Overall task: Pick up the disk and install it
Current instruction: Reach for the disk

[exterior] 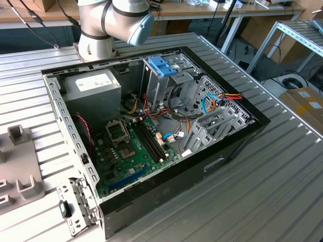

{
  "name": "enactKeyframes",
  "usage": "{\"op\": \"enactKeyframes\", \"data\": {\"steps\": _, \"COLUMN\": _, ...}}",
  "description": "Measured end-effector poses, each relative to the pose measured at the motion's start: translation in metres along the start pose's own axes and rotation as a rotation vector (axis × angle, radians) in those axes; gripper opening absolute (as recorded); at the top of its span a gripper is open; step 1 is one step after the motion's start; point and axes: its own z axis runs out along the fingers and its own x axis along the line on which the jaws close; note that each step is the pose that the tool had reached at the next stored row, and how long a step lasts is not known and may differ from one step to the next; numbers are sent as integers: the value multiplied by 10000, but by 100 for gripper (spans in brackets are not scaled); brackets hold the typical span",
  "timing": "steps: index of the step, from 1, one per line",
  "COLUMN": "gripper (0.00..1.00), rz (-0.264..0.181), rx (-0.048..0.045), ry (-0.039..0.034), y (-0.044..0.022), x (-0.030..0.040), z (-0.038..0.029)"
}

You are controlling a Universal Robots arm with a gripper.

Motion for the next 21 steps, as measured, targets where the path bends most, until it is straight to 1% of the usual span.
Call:
{"op": "enactKeyframes", "data": {"steps": 11, "gripper": 10, "rz": 0, "rx": 1, "ry": 0, "y": -7, "x": 88, "z": -3}}
{"op": "enactKeyframes", "data": {"steps": 21, "gripper": 10, "rz": 1, "rx": 1, "ry": -1, "y": -10, "x": 140, "z": -3}}
